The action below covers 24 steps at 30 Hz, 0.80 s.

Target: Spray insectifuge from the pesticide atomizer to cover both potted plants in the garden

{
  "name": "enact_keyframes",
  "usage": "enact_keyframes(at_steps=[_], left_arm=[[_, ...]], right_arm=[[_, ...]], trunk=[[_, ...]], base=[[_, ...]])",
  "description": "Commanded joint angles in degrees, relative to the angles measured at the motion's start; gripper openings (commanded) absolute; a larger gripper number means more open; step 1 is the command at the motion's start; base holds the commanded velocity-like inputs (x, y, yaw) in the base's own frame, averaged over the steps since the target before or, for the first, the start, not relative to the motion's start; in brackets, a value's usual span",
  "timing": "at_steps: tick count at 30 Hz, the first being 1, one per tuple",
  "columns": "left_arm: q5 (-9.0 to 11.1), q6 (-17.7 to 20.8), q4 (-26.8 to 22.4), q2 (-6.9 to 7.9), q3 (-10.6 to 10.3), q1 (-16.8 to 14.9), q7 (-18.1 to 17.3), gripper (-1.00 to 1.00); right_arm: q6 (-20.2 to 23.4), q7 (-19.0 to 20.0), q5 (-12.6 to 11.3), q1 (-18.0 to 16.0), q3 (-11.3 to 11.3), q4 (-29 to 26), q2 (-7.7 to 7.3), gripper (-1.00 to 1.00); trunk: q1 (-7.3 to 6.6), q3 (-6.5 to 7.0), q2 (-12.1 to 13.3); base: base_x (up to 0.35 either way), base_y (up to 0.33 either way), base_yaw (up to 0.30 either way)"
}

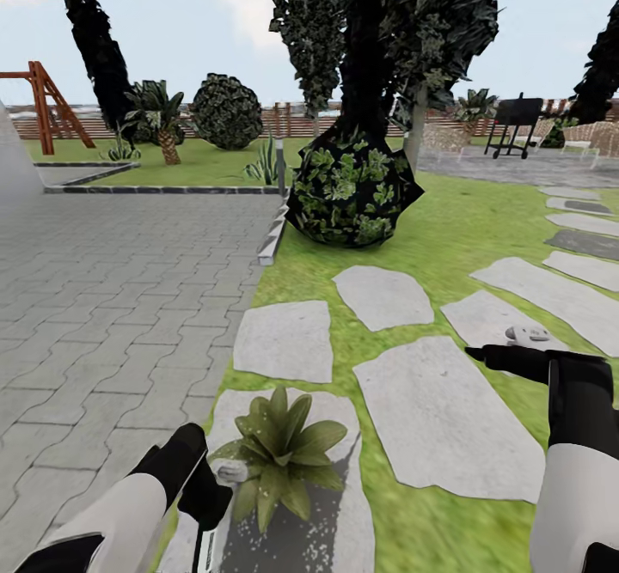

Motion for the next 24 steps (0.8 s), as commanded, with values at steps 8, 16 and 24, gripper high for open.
enact_keyframes(at_steps=[8,16,24], left_arm=[[-0.6,0.4,-0.1,-0.1,-13.0,-3.4,-0.4,-1.0],[-0.6,0.4,-0.1,-0.09,-14.2,-4.3,-0.5,-1.0],[-0.6,0.3,-0.1,-0.06,-14.4,-0.1,-0.5,-1.0]], right_arm=[[0.1,0.6,0.6,-0.1,-0.1,-0.2,0.01,1.0],[0.1,0.6,0.6,-0.1,-0.1,-0.2,0.01,1.0],[0.1,0.6,0.6,-0.1,-0.2,-0.2,0.01,1.0]], trunk=[[-0.01,-0.12,0.0],[-0.01,-0.12,0.0],[-0.01,-0.12,0.0]], base=[[0.0,0.0,0.033],[0.0,0.0,0.0],[0.0,0.0,0.0]])
